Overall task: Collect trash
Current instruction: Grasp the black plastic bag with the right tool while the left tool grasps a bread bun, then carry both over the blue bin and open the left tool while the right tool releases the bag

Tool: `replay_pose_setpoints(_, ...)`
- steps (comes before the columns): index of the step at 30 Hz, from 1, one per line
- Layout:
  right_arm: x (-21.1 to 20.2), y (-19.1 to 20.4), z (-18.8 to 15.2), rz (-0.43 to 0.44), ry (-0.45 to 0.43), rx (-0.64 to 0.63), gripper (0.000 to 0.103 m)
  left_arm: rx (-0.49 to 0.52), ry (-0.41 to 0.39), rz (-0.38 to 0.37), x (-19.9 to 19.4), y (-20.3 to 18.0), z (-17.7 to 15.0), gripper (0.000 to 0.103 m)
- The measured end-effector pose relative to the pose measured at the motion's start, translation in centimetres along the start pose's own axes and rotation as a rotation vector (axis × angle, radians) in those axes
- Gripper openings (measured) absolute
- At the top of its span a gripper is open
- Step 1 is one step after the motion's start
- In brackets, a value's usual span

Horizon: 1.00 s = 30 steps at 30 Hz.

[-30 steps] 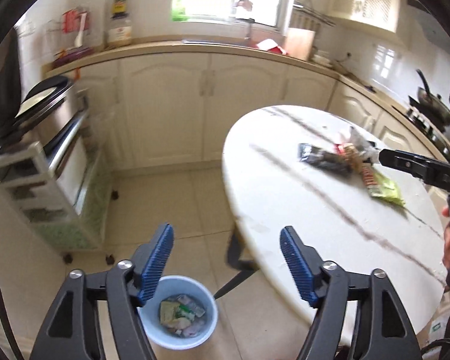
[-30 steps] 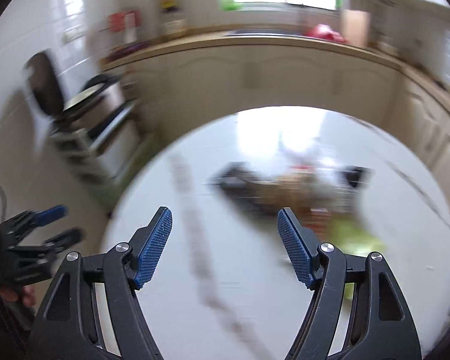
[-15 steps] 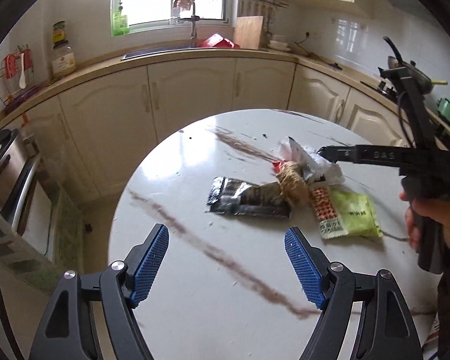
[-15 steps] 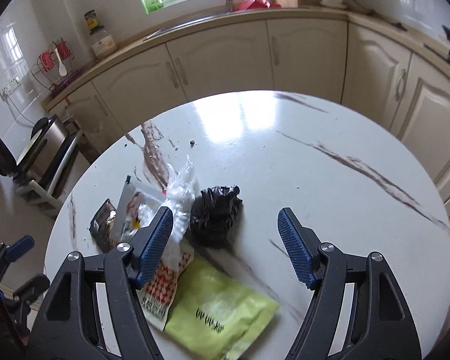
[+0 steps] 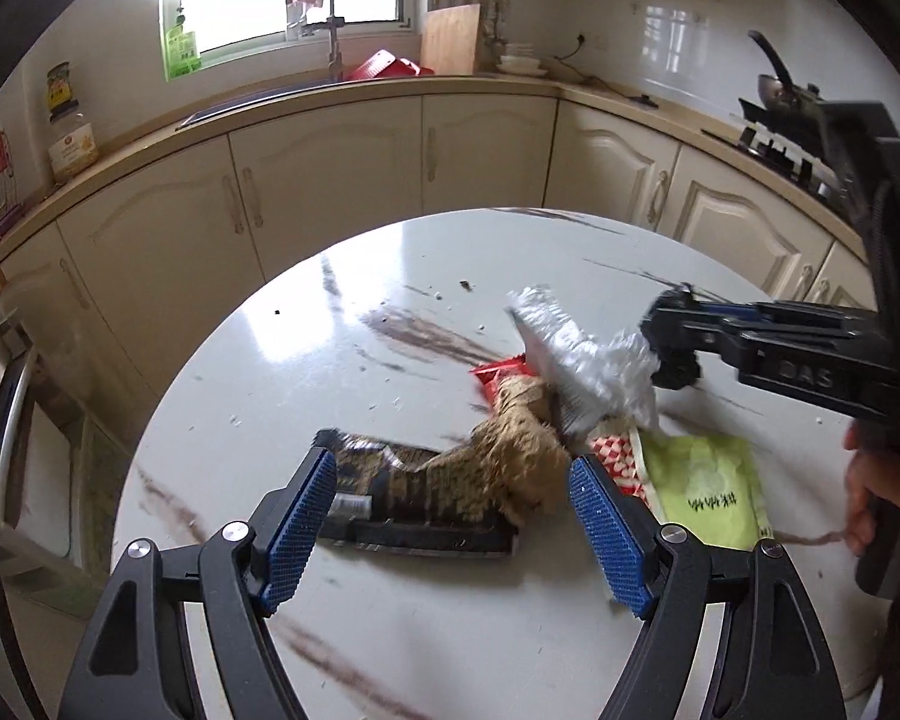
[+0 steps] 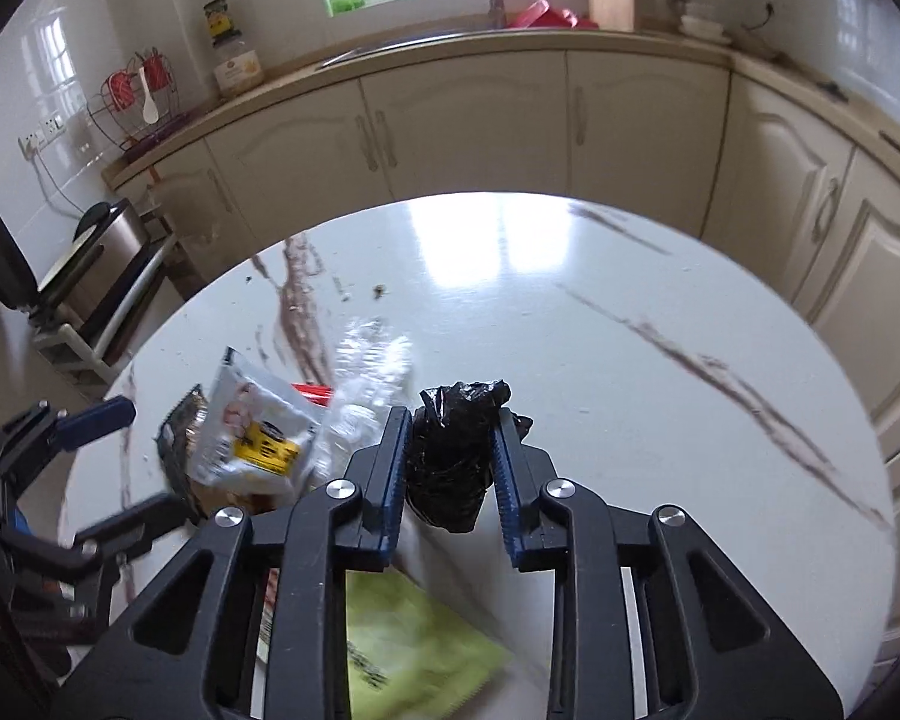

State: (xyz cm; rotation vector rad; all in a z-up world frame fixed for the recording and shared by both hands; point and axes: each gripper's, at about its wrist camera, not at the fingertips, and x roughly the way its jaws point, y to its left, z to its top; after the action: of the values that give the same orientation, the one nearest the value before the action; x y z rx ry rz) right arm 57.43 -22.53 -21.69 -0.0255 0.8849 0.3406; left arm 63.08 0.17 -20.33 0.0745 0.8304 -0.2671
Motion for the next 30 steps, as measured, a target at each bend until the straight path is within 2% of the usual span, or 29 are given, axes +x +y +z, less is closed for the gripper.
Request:
replay_pose_setpoints(6, -2.3, -2.1, -1.4, 0.017, -0.003, 0.009, 0.025, 0.065, 0.004, 0.031, 3.3, -2.0, 1.3, 0.072)
replay_pose_setpoints(8, -3.0, -2.4, -1.6, 0.039, -0.01, 0.015, 0.025, 0.095, 0.03, 0.025, 4.4, -2.8, 1.5, 0.055)
replay_pose_setpoints(11, -3.9, -2.5, -2.0, 0.063, -0.019, 0.014, 0.025, 0.144, 0.061, 0.002, 5.7, -3.8, 1.6, 0.035)
replay_pose_setpoints(13, -4.5, -2.4, -2.1, 0.073, -0.026, 0.008, 0.025, 0.156, 0.049, 0.008, 5.7, -3.9, 2.0, 0.03)
replay_pose_setpoints(21, -6.7, -1.3, -3.1, 0.11, -0.051, -0.012, 0.025, 0.101, -0.005, -0.091, 3.1, -3.7, 1.5, 0.029)
replay_pose_setpoints(26, -8.4, -0.1, -4.3, 0.133, -0.066, -0.014, 0.025, 0.06, -0.047, -0.135, -0.5, -2.9, 0.1, 0.029)
replay_pose_setpoints(30, -9.9, 1.8, -5.3, 0.149, -0.075, -0.03, 0.025, 0.042, -0.087, -0.138, -4.5, -1.6, -2.6, 0.029)
